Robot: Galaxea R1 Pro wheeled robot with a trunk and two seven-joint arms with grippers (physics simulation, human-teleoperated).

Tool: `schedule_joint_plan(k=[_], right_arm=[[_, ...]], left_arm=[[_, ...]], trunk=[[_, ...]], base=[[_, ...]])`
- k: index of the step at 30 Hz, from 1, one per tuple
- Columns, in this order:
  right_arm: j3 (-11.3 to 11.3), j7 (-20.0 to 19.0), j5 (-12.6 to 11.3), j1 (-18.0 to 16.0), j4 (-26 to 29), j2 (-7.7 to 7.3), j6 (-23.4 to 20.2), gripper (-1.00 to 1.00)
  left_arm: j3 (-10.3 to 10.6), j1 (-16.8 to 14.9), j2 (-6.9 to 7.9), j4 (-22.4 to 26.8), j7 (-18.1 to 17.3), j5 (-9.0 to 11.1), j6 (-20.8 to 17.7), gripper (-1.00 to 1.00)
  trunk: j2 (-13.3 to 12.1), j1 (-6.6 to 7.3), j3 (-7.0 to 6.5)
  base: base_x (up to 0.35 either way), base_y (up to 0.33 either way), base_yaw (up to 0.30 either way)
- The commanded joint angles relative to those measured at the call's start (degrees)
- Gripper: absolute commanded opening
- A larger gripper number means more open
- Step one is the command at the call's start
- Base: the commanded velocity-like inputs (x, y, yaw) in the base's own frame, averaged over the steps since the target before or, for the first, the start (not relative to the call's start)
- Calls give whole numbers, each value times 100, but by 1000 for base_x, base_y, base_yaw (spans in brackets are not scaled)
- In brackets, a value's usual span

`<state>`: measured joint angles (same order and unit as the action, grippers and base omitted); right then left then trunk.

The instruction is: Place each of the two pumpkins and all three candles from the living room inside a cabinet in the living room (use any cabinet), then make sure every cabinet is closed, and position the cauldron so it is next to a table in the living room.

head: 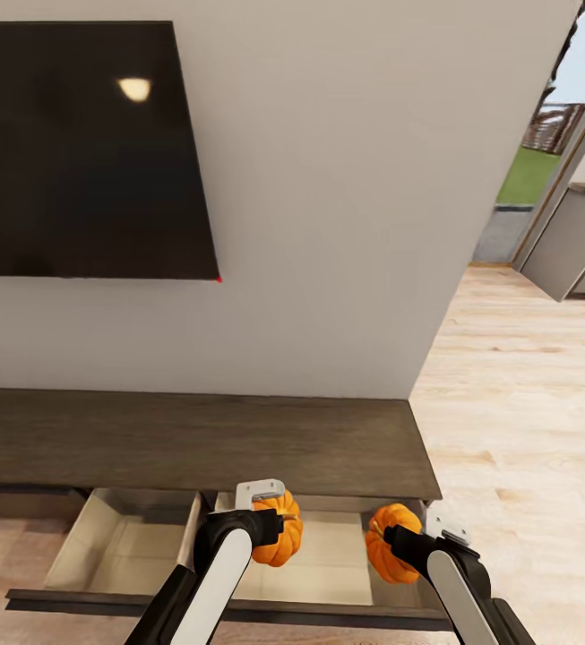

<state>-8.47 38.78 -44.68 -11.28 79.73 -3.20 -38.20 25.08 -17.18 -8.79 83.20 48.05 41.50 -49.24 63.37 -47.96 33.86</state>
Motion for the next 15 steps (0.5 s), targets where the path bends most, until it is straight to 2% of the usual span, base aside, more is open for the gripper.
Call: schedule_joint_plan(k=[1,15], right_arm=[[-15,68,-50,-6,7,-6,-4,-100],[-34,71,-57,-6,14,6,-2,-100]], left_arm=[[6,-5,0,8,72,43,-15,-100],[6,-5,3,6,66,43,-15,-100]], trunk=[[46,-23,24],[607,-330,276]], base=[[0,0,-50],[0,0,-5]])
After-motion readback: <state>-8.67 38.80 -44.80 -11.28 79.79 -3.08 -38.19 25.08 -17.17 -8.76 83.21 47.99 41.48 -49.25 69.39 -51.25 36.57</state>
